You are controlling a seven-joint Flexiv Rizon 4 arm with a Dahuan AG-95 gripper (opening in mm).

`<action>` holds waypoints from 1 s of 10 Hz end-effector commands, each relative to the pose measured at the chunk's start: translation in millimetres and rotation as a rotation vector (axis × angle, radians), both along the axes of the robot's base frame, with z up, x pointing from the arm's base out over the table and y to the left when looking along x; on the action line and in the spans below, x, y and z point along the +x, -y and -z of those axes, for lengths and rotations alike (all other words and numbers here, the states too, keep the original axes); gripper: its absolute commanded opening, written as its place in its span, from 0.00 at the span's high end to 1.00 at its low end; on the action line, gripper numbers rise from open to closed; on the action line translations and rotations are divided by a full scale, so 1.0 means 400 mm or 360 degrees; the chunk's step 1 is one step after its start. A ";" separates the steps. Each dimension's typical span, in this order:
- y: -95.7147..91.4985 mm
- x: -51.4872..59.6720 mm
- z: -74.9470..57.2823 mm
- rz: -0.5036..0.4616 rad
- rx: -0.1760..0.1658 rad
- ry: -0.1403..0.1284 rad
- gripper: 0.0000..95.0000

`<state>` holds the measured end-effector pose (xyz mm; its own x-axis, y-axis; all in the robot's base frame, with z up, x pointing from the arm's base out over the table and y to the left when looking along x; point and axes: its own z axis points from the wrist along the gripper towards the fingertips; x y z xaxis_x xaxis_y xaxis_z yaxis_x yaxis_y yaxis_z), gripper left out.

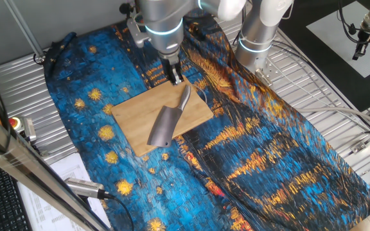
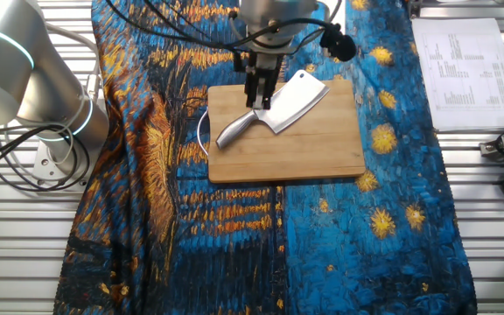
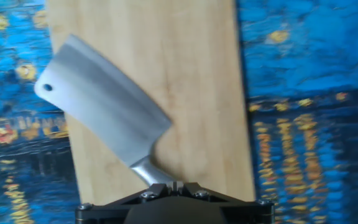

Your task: Put the knife on the cutting board

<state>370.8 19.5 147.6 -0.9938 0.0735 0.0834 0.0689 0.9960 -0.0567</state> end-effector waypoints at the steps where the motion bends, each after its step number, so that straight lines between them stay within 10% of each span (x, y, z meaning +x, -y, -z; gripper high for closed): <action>1: -0.015 0.032 -0.012 -0.0042 0.0026 -0.0026 1.00; 10: -0.005 0.033 -0.008 -0.0085 0.0043 -0.0063 1.00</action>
